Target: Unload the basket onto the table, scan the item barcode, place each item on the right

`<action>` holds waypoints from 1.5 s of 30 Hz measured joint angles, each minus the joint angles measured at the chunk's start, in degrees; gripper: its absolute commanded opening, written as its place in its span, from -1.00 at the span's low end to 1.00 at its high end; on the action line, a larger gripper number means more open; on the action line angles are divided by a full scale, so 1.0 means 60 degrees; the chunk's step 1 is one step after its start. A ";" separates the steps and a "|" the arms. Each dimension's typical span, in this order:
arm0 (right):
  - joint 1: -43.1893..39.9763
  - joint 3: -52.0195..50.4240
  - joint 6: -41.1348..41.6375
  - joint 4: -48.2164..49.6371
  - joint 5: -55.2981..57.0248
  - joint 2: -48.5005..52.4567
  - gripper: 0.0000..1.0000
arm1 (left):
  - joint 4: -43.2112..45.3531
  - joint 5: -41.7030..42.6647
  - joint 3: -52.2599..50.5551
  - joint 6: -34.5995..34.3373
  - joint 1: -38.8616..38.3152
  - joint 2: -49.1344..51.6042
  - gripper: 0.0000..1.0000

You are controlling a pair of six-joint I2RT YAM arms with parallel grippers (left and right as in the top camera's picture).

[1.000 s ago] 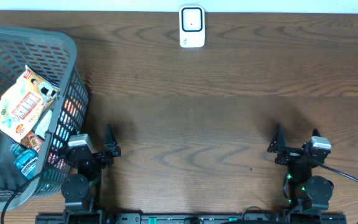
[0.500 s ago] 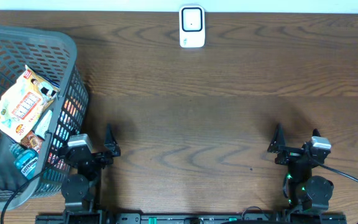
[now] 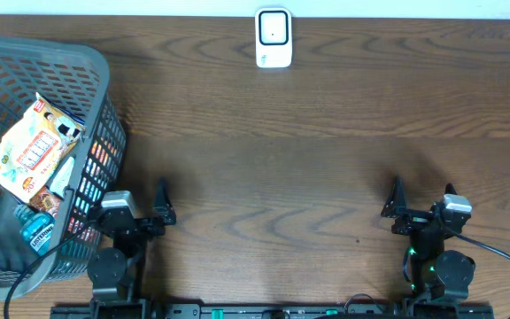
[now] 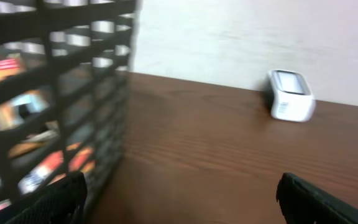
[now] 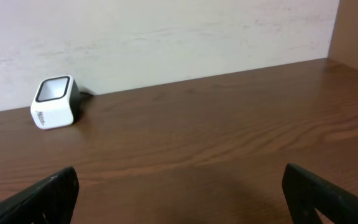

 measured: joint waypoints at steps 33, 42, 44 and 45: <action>0.0000 0.0000 -0.0004 0.0000 0.0000 0.0000 0.99 | -0.2182 0.5839 0.8236 -0.2601 0.0004 0.5472 0.96; 0.0000 0.0000 -0.0004 0.0000 -0.0004 0.0004 0.98 | -0.1876 0.9566 0.9253 -0.1785 -0.0007 0.6794 0.95; 0.0000 0.0000 -0.0004 -0.0004 -0.0004 0.0004 0.98 | -0.1428 0.9879 0.9253 -0.1807 -0.0007 0.6983 0.96; 0.0000 0.0000 -0.0004 0.0000 -0.0004 0.0004 0.98 | -0.1042 1.0003 0.9253 -0.1960 -0.0007 0.7089 0.96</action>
